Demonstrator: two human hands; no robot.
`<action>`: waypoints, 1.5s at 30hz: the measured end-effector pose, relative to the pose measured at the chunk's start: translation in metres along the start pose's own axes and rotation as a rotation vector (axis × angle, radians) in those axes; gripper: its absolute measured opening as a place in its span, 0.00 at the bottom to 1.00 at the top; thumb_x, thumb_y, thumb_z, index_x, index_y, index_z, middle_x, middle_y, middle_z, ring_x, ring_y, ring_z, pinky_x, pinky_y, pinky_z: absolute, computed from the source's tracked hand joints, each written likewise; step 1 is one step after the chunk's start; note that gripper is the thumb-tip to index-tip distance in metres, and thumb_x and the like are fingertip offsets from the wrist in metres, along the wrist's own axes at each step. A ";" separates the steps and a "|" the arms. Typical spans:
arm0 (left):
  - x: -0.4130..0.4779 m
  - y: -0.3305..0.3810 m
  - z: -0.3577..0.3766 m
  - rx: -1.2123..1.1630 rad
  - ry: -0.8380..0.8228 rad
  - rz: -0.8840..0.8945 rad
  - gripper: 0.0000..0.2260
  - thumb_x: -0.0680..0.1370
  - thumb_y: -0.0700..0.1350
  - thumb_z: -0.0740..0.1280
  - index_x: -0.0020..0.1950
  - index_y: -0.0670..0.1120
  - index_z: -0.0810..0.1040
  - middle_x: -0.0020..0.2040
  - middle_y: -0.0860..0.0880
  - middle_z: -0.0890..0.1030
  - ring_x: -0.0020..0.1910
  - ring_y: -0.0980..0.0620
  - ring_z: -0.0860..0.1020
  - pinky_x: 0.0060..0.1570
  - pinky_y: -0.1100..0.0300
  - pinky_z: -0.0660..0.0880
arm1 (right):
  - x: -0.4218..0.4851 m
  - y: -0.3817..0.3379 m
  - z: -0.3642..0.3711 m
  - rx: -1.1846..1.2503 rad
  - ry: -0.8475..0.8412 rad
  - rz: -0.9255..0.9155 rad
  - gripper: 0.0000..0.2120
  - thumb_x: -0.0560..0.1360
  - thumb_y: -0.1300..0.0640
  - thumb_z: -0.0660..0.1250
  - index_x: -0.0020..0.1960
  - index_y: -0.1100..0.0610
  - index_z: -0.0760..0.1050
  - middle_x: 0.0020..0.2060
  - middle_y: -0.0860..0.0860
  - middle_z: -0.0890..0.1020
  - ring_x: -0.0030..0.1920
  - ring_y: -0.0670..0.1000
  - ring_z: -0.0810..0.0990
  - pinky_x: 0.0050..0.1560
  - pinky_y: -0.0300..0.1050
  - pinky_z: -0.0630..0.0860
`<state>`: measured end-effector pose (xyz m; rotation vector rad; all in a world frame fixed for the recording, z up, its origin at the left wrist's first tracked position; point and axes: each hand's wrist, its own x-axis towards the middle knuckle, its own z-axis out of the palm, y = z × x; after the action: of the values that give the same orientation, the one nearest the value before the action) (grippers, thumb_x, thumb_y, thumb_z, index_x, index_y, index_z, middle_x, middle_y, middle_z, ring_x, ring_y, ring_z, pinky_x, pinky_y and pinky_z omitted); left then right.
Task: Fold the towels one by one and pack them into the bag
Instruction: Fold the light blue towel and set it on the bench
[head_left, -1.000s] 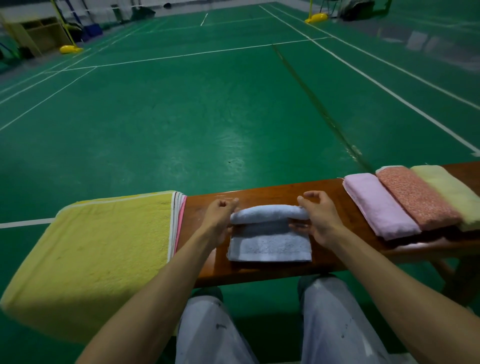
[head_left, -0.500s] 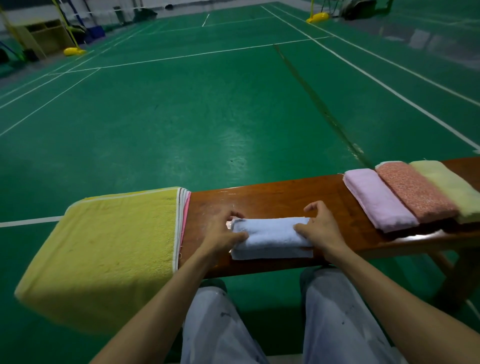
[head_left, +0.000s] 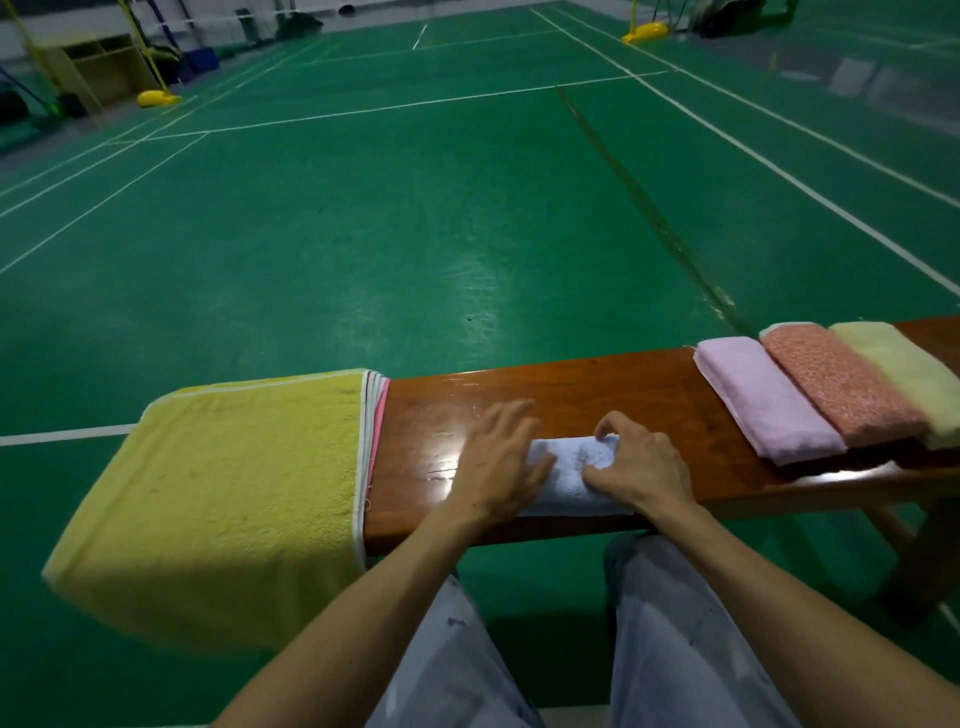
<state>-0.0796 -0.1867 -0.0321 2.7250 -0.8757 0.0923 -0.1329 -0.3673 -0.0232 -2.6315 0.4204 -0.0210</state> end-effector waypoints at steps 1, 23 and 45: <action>0.000 0.001 0.007 0.030 -0.067 0.071 0.23 0.81 0.58 0.56 0.72 0.48 0.67 0.77 0.48 0.60 0.76 0.48 0.56 0.75 0.46 0.53 | 0.001 0.003 0.002 0.006 0.006 -0.019 0.20 0.69 0.45 0.73 0.57 0.47 0.70 0.46 0.50 0.78 0.45 0.52 0.77 0.38 0.41 0.73; -0.022 -0.064 0.002 -0.339 -0.371 -0.081 0.29 0.79 0.62 0.56 0.78 0.54 0.54 0.78 0.52 0.52 0.77 0.50 0.50 0.74 0.48 0.48 | 0.003 0.035 0.024 -0.091 -0.311 -0.251 0.53 0.52 0.15 0.28 0.74 0.28 0.48 0.78 0.46 0.49 0.78 0.52 0.39 0.73 0.63 0.37; 0.085 -0.020 0.000 -0.473 -0.230 0.003 0.24 0.71 0.36 0.72 0.62 0.49 0.65 0.62 0.48 0.67 0.61 0.49 0.70 0.61 0.51 0.73 | -0.003 0.072 0.002 0.055 0.084 -0.274 0.27 0.69 0.36 0.67 0.66 0.43 0.73 0.54 0.47 0.63 0.45 0.49 0.72 0.46 0.45 0.75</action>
<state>0.0009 -0.2187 -0.0249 2.3160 -0.8337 -0.3867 -0.1566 -0.4264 -0.0580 -2.6202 0.0832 -0.2288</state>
